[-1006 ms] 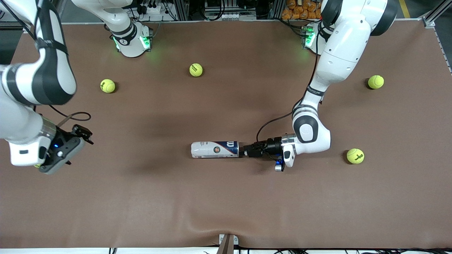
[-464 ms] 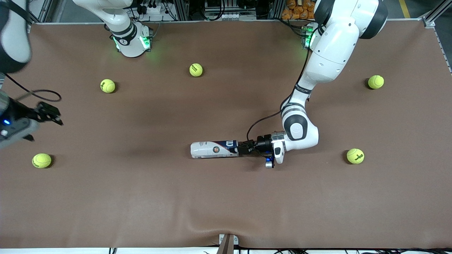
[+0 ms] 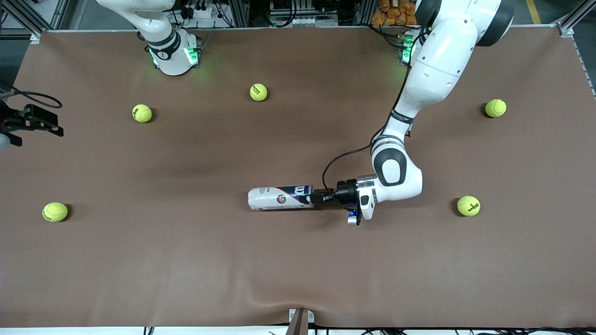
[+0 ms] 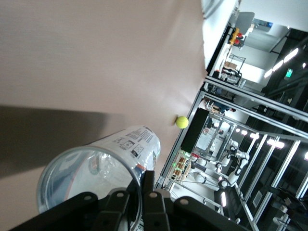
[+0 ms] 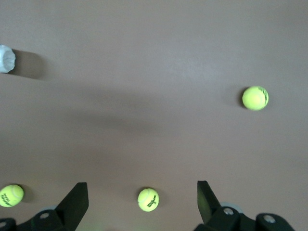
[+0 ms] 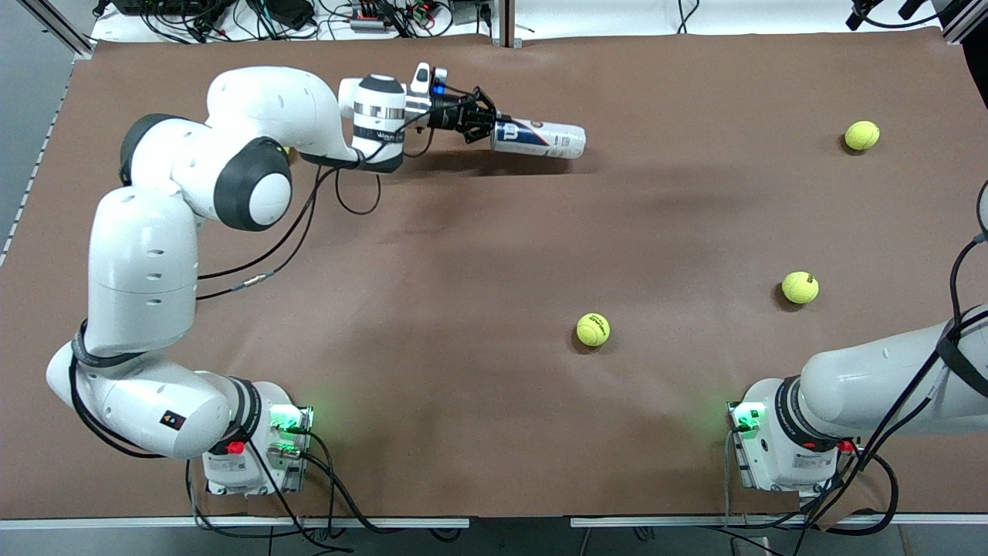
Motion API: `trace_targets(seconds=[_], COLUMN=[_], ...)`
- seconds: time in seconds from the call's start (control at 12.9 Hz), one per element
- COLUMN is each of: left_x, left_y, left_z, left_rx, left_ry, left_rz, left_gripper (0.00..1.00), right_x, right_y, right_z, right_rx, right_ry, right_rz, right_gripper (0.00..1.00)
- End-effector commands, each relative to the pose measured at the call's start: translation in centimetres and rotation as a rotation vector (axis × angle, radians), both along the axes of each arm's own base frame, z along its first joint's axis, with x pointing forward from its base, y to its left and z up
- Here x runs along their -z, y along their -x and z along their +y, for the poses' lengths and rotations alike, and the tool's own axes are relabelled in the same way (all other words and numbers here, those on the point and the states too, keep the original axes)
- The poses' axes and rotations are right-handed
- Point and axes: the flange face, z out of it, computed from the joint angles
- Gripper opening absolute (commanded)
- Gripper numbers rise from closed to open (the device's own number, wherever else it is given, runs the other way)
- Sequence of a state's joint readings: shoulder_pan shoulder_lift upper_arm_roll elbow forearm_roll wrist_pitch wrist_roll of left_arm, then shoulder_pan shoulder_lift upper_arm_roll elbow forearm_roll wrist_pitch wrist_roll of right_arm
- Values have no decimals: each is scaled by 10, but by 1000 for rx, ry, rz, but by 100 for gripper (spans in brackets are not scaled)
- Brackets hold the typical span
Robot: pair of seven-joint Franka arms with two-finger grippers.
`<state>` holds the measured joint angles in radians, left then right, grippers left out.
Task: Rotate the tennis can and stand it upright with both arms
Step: 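Hold the can with the left gripper while the right gripper withdraws, then rotate the can upright with the left gripper and lower it onto the table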
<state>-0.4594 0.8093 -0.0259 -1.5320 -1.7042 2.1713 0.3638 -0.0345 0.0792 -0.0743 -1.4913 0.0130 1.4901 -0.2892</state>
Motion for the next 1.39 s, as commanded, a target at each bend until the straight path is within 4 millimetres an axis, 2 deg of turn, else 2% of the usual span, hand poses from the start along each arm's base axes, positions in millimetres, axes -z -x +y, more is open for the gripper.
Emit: trace_targets(seconds=[0.0, 0.15, 0.31, 0.39, 0.54, 0.85, 1.01, 1.08, 1.16, 1.32], left_x=[-60, -112, -155, -168, -192, -198, -192, -190, -188, -172], left_y=[10, 10, 18, 25, 25, 63, 76, 92, 102, 112], left_z=[-23, -40, -63, -80, -93, -139, -154, -170, -178, -182], left_rx=[40, 89, 124, 140, 125, 189, 206, 246, 274, 346], left_ry=[-89, -200, -319, -402, -561, -820, -934, -983, -1026, -1141], left_rz=[-50, -37, -16, -10, -39, -187, -261, -322, -367, -408], left_gripper=[0, 0, 0, 0, 0, 0, 0, 0, 0, 0], right_x=[-18, -25, -28, -31, -30, -34, -39, -40, -40, -42], right_y=[27, 39, 41, 42, 42, 39, 37, 36, 37, 36], right_z=[7, 11, 9, 9, 5, -11, -5, -5, -7, -5], right_rx=[144, 228, 239, 239, 247, 265, 251, 249, 254, 248], right_ry=[-10, -10, -13, -13, -20, -30, -15, -13, -15, -12], right_rz=[26, 57, 52, 44, 44, 9, -1, -4, -4, -12], right_gripper=[100, 100, 100, 100, 100, 100, 100, 100, 100, 100])
